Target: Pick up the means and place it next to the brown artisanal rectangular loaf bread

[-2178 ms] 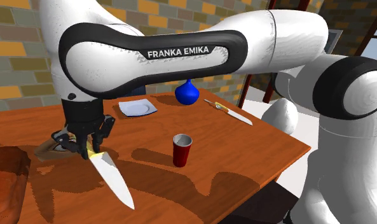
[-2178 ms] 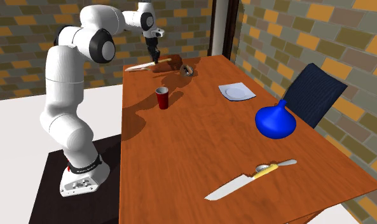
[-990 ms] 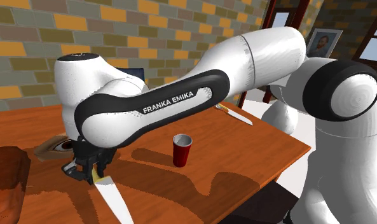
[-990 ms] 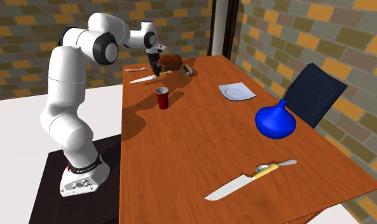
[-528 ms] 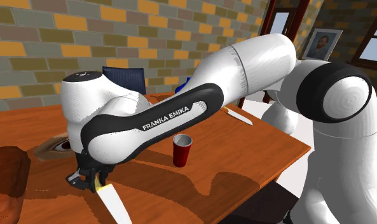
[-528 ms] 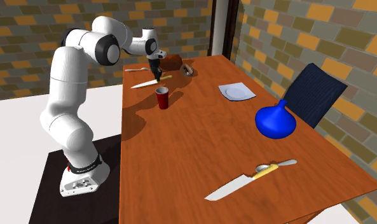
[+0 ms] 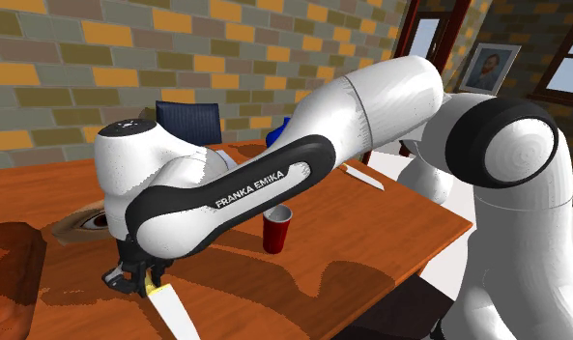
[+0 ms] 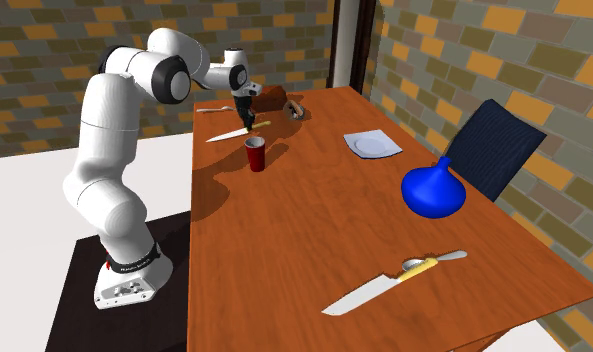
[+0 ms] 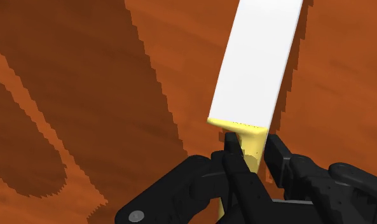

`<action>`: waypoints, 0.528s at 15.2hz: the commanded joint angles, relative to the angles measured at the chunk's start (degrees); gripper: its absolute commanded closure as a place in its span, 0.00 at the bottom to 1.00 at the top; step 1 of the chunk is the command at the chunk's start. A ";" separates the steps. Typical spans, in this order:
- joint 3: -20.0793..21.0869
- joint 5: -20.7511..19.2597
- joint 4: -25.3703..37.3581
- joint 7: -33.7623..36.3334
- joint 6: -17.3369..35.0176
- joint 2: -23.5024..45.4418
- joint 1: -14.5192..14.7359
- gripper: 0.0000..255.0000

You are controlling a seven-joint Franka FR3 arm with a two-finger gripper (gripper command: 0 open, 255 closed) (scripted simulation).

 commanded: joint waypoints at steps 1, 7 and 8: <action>0.00 0.00 -0.01 0.00 0.01 0.00 0.00 1.00; 0.00 0.00 0.00 0.00 0.01 0.00 0.00 0.00; 0.00 0.00 0.00 0.00 0.01 0.00 0.00 0.00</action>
